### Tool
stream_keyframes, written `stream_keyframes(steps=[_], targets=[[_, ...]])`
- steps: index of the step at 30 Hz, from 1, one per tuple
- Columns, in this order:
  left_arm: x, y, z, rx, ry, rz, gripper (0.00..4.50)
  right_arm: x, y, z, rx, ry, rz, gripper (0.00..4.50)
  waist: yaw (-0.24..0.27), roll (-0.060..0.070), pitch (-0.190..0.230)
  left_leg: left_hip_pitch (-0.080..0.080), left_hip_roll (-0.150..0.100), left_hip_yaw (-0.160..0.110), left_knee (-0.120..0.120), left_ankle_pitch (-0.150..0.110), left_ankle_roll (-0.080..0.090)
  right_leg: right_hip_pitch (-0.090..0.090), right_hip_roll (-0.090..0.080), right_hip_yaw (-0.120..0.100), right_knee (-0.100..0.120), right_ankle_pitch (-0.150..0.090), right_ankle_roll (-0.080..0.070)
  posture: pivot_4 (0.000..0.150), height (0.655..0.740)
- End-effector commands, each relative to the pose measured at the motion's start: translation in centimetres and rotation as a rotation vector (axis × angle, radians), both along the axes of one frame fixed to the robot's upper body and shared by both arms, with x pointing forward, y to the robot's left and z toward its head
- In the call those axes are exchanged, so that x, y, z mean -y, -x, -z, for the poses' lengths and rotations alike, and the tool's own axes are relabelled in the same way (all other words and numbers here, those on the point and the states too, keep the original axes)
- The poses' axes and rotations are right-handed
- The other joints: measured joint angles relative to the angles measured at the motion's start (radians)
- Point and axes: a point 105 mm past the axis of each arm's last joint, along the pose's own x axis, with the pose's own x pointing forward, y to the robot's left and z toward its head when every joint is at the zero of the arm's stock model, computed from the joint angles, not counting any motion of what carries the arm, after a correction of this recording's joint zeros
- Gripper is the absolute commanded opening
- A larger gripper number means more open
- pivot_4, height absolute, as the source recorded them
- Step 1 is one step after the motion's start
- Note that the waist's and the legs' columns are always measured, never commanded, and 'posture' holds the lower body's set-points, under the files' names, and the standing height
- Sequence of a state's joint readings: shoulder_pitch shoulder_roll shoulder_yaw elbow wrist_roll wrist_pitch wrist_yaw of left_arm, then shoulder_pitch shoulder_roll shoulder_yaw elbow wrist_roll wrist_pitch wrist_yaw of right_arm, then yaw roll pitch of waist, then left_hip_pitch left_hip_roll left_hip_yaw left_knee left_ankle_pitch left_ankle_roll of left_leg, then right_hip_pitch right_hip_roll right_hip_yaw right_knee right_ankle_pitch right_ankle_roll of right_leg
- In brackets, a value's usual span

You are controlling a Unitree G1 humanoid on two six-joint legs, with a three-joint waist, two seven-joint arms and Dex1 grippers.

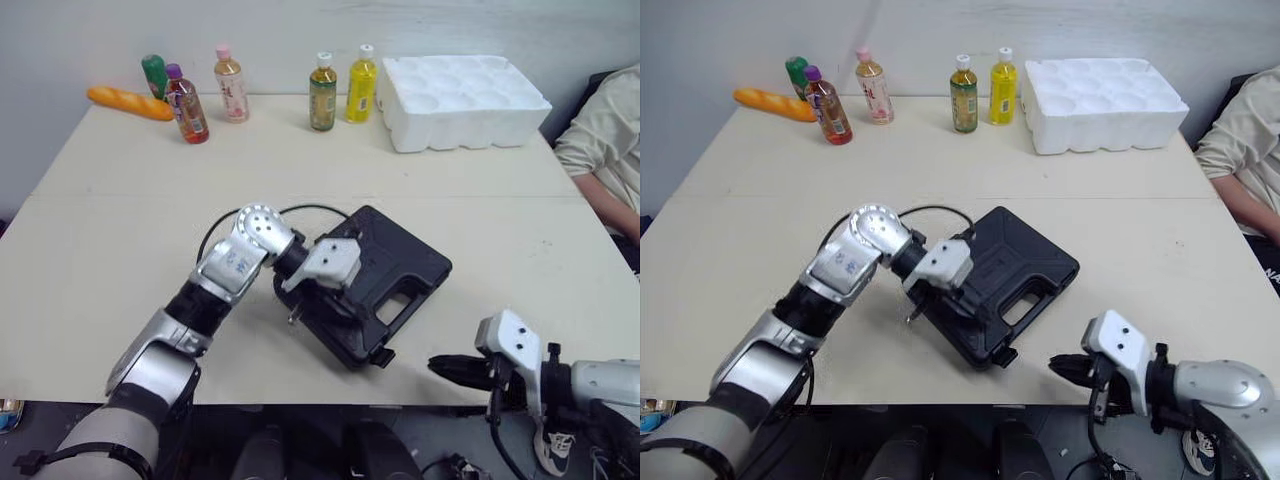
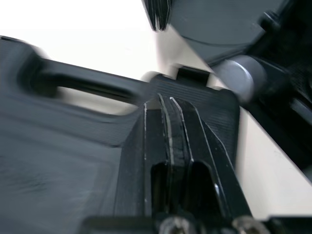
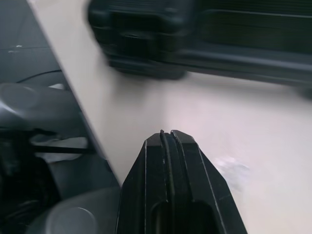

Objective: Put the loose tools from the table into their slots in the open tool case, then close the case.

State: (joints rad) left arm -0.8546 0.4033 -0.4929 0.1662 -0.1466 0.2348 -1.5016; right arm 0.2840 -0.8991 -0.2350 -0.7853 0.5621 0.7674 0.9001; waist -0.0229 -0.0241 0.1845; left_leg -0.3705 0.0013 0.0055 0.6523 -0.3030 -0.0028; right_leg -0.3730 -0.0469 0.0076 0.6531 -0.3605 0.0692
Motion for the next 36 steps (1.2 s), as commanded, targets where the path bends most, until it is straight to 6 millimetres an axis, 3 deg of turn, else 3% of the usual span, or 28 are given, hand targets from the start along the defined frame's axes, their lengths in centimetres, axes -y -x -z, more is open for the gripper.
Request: stream_keyframes(steps=[1,5,14,27,36], targets=[[0.4,0.5,0.6,0.046,-0.057,0.061,0.07,-1.2,0.1,-0.2,0.007,-0.017,-0.033,0.0,0.002,0.0,0.0,0.0,0.0,0.0,0.0,0.0,0.0,0.0,0.0,0.0,-0.001,0.0,0.0,0.15,0.74],[0.7,0.5,1.4,0.09,-0.079,0.078,0.07,-1.7,-0.3,0.2,0.004,-0.016,-0.039,0.0,0.011,0.0,0.0,-0.001,0.0,-0.001,-0.001,0.0,0.001,-0.001,0.0,0.0,-0.002,0.0,0.0,0.15,0.74],[-0.7,-0.5,4.1,0.221,-0.214,0.095,0.07,-3.4,-1.1,0.4,0.012,-0.052,-0.062,0.0,0.02,-0.001,-0.002,0.001,0.0,0.0,-0.001,0.0,0.001,0.001,0.001,0.0,-0.002,0.0,0.0,0.15,0.74],[-0.1,-0.8,4.1,0.229,-0.199,0.083,0.07,-5.3,-3.1,-2.2,0.058,-0.189,-0.046,0.0,0.01,-0.003,-0.003,0.003,0.001,-0.001,0.0,0.0,0.002,0.003,0.0,-0.001,0.0,0.0,0.0,0.15,0.74],[-0.5,-0.9,4.2,0.212,-0.19,0.069,0.07,-4.4,-2.7,-1.7,0.056,-0.124,-0.05,0.0,0.006,-0.003,-0.003,0.002,0.001,-0.002,0.0,0.0,0.002,0.002,0.0,-0.001,-0.001,0.0,0.0,0.15,0.74]])
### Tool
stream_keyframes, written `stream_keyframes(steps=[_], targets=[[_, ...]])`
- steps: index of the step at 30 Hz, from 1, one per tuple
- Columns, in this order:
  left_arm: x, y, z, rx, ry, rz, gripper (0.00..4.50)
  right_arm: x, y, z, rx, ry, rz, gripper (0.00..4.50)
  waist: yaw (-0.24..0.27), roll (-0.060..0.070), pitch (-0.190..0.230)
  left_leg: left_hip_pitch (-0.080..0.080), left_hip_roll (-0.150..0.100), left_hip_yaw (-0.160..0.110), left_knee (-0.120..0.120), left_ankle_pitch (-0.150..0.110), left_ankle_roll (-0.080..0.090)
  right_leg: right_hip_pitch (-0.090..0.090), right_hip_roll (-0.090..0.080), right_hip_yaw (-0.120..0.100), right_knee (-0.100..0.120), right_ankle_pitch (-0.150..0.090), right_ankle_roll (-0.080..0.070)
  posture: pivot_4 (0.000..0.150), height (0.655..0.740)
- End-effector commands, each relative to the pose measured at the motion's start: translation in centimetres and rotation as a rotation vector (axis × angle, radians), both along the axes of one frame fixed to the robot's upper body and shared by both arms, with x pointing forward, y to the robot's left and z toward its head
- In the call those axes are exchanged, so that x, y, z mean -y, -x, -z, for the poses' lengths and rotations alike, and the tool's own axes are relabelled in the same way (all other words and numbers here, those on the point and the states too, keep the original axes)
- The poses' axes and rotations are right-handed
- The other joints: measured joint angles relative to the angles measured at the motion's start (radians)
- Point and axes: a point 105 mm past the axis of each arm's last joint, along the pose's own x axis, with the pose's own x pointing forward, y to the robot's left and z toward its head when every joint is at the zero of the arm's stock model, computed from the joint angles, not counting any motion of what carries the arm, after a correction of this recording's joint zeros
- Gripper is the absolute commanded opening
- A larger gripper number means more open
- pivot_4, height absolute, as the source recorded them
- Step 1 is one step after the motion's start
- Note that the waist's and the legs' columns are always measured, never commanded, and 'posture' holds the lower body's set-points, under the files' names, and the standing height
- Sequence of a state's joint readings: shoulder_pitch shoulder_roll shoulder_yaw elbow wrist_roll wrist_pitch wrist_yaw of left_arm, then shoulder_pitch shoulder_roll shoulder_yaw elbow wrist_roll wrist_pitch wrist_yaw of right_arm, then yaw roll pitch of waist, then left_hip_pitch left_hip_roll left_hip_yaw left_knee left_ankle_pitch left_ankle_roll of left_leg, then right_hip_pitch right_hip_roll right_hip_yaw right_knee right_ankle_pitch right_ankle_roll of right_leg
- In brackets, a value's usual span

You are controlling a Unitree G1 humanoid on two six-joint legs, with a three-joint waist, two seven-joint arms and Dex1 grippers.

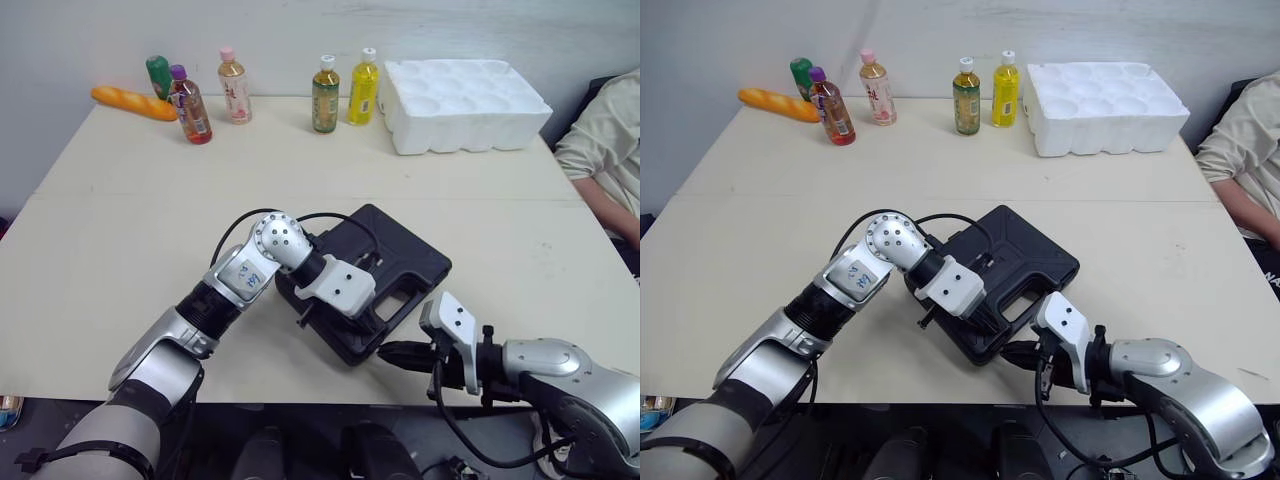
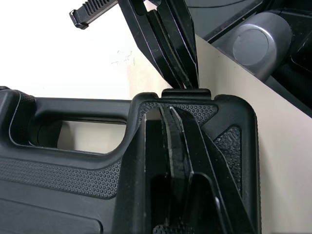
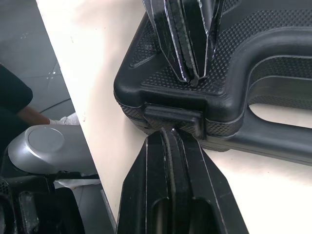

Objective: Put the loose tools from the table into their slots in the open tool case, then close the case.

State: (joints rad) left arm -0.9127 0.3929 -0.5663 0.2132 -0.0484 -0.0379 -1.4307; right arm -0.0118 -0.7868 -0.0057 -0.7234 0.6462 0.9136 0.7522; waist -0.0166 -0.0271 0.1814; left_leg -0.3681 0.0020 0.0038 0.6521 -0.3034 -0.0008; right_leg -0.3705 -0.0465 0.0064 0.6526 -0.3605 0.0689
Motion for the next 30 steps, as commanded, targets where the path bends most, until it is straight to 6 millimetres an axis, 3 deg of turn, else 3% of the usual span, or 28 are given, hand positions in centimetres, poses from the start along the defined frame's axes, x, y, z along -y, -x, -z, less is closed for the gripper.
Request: stream_keyframes(steps=[1,5,7,10,11,16,18,19,21,24,27,30], targets=[[-1.9,-0.3,4.2,-0.066,-0.171,-0.071,0.07,0.1,0.0,-1.4,0.088,0.005,-0.015,0.0,0.0,0.0,0.0,0.0,0.0,0.0,0.0,0.0,0.0,0.0,0.0,0.0,0.0,0.0,0.0,0.15,0.74],[-2.5,-0.2,1.5,-0.199,-0.015,-0.151,0.07,1.6,0.6,-2.0,0.139,0.03,-0.008,0.0,-0.001,0.0,0.0,0.0,0.0,0.0,-0.001,0.0,0.0,0.0,0.0,0.0,-0.001,0.0,0.0,0.15,0.74],[-3.0,-0.6,-0.4,-0.285,0.077,-0.229,0.0,2.4,1.0,-3.0,0.154,0.007,0.003,0.64,-0.004,0.0,0.001,-0.002,0.0,0.0,-0.001,0.0,0.0,-0.002,0.0,0.0,0.0,0.0,0.0,0.15,0.74],[-6.3,-1.1,-4.3,-0.465,0.248,-0.382,0.84,5.0,1.7,-5.3,0.162,-0.017,0.038,1.69,-0.01,0.003,0.004,-0.003,0.0,0.0,0.0,0.0,0.0,-0.003,0.0,-0.001,0.001,0.0,0.0,0.15,0.74],[-7.6,-1.0,-5.2,-0.498,0.29,-0.424,1.33,5.9,1.9,-6.1,0.174,-0.011,0.053,2.25,-0.011,0.003,0.005,-0.004,0.0,0.0,0.0,0.0,0.0,-0.004,0.0,-0.001,0.001,0.0,0.0,0.15,0.74],[-14.1,-0.7,-8.0,-0.493,0.419,-0.694,3.33,10.8,3.1,-9.5,0.18,0.052,0.131,4.47,-0.008,0.005,0.007,-0.003,0.0,-0.001,-0.002,0.001,-0.001,-0.003,0.0,-0.001,0.0,0.0,0.0,0.15,0.74],[-16.4,-0.2,-8.5,-0.45,0.449,-0.799,4.24,12.1,3.9,-10.4,0.153,0.066,0.136,4.5,-0.007,0.004,0.007,-0.003,0.0,-0.001,-0.003,0.001,-0.001,-0.003,0.0,-0.001,-0.001,0.0,0.0,0.15,0.74],[-18.1,0.4,-8.8,-0.438,0.459,-0.854,4.46,12.7,3.9,-11.0,0.161,0.077,0.143,4.5,-0.006,0.004,0.007,-0.003,0.0,-0.001,-0.003,0.001,-0.001,-0.003,0.0,-0.001,-0.002,0.0,0.0,0.15,0.74],[-21.1,1.4,-8.9,-0.374,0.433,-0.949,4.46,13.6,3.7,-12.1,0.189,0.094,0.16,4.5,-0.012,0.003,0.008,-0.003,0.0,0.0,-0.003,0.001,-0.001,-0.003,-0.001,-0.001,-0.002,0.0,0.0,0.15,0.74],[-24.9,1.3,-9.8,-0.317,0.463,-1.113,4.46,14.6,3.0,-13.3,0.246,0.131,0.182,4.5,-0.01,0.002,0.009,-0.002,0.001,0.0,-0.005,0.001,-0.001,-0.004,-0.001,-0.001,-0.003,-0.001,-0.001,0.15,0.74],[-27.0,1.6,-10.4,-0.286,0.485,-1.173,4.46,15.3,2.2,-13.8,0.263,0.136,0.198,4.5,-0.006,0.003,0.009,-0.002,0.0,0.0,-0.006,0.0,-0.001,-0.004,-0.003,-0.001,-0.003,-0.001,-0.003,0.15,0.74],[-27.9,2.4,-9.4,-0.289,0.408,-1.195,4.46,15.8,1.3,-13.9,0.287,0.155,0.206,4.5,-0.005,0.004,0.01,-0.003,-0.001,0.0,-0.01,0.0,0.0,-0.005,-0.006,-0.002,-0.007,-0.001,-0.004,0.15,0.74]])
